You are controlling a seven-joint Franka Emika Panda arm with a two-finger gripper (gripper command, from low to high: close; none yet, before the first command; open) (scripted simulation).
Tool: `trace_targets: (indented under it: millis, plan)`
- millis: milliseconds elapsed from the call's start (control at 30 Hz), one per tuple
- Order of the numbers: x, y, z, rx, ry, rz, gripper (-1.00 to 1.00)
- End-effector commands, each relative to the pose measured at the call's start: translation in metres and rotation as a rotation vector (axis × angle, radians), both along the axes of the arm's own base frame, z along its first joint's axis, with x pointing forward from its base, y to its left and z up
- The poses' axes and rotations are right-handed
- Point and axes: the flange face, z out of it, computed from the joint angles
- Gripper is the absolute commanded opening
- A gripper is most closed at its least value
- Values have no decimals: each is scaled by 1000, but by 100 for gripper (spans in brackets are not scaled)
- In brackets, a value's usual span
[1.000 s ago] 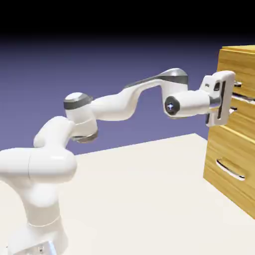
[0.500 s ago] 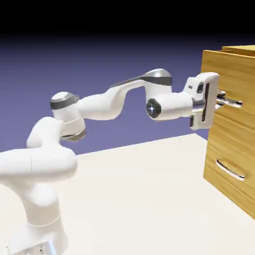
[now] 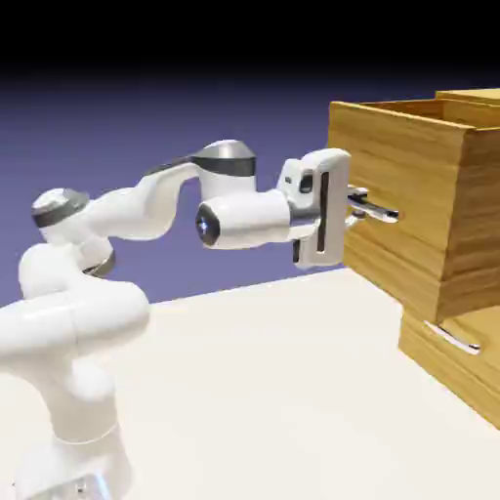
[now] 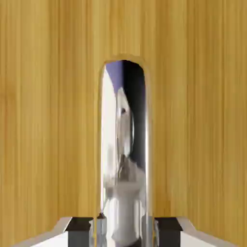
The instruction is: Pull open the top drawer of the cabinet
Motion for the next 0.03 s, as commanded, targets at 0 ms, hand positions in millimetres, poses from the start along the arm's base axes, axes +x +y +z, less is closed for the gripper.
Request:
trace_targets:
  millis: [0]
  plan:
    - [-13,0,0,-1,0,0,100]
